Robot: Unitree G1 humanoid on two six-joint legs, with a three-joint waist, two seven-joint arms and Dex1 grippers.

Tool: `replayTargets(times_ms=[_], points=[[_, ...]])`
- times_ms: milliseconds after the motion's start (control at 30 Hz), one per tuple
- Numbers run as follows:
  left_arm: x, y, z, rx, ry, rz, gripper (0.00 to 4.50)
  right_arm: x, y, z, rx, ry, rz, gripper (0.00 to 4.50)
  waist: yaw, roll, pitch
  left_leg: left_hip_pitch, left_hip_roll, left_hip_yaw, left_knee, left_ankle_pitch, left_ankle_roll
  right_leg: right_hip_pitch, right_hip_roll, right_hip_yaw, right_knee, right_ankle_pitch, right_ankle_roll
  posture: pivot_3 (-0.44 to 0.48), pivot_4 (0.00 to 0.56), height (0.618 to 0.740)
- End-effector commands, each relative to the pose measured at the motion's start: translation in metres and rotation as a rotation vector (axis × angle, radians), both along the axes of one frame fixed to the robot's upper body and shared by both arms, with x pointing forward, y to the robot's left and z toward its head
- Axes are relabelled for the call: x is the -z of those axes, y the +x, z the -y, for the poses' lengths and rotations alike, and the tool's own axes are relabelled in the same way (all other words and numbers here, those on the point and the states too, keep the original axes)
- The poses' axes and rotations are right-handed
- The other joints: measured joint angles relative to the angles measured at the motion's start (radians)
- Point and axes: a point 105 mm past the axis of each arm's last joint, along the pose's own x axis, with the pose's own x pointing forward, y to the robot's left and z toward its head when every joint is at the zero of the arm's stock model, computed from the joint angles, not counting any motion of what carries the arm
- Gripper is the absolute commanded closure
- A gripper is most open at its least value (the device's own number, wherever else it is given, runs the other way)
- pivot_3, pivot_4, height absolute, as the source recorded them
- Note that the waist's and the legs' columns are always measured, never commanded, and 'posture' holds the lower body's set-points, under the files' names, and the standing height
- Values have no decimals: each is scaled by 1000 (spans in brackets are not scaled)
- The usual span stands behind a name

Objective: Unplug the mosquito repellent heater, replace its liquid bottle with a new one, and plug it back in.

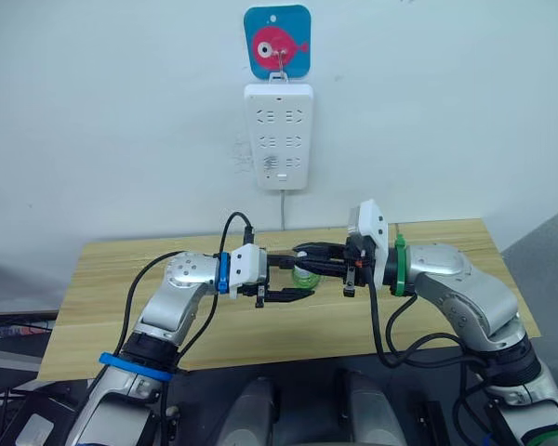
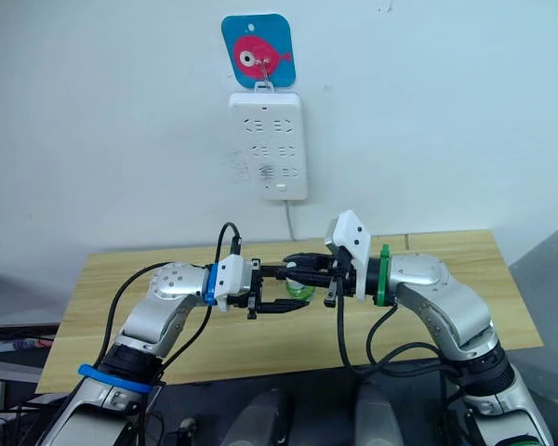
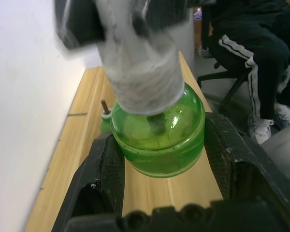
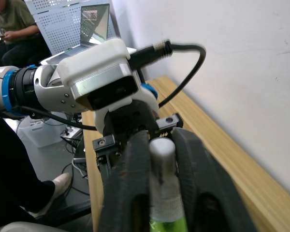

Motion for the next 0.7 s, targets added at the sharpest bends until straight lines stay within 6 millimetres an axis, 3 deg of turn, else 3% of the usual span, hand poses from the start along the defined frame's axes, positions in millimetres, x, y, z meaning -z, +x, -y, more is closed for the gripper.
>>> replayTargets(times_ms=[33,133,267,333,433,533,700], points=[[-10,-4,4,16,-24,48,2302,-19,-17,-5,-73,46,73,4221,0,0,0,0,0,0,0,0,0,0,0,0,0,0,0,77,212,740],[-6,-4,1,6,-17,38,2302,-46,-20,-7,-71,114,102,4221,1,0,0,0,0,0,0,0,0,0,0,0,0,0,0,77,217,740],[3,1,-16,-70,8,23,2302,-101,-2,2,93,298,154,4221,-8,0,0,0,1,0,0,0,0,-1,0,1,1,0,0,66,222,740],[3,5,-24,-117,5,25,2302,-106,6,11,190,318,171,4221,-9,0,0,0,1,-1,-1,0,0,-1,0,0,1,0,0,56,229,740],[1,10,-32,-194,-15,23,2302,-77,22,28,361,249,187,4221,-2,0,0,-1,0,-3,-1,0,0,-1,0,-1,0,0,-1,43,239,740],[-1,11,-29,-255,-48,22,2302,-16,46,48,585,145,207,4221,-2,0,1,-2,-1,0,-1,0,1,-1,-1,0,-1,0,0,42,265,740],[-9,6,-26,-278,-56,13,2302,48,71,53,747,125,168,4221,-27,0,9,1,1,2,-1,-1,1,-1,-1,1,2,0,0,76,316,740]])
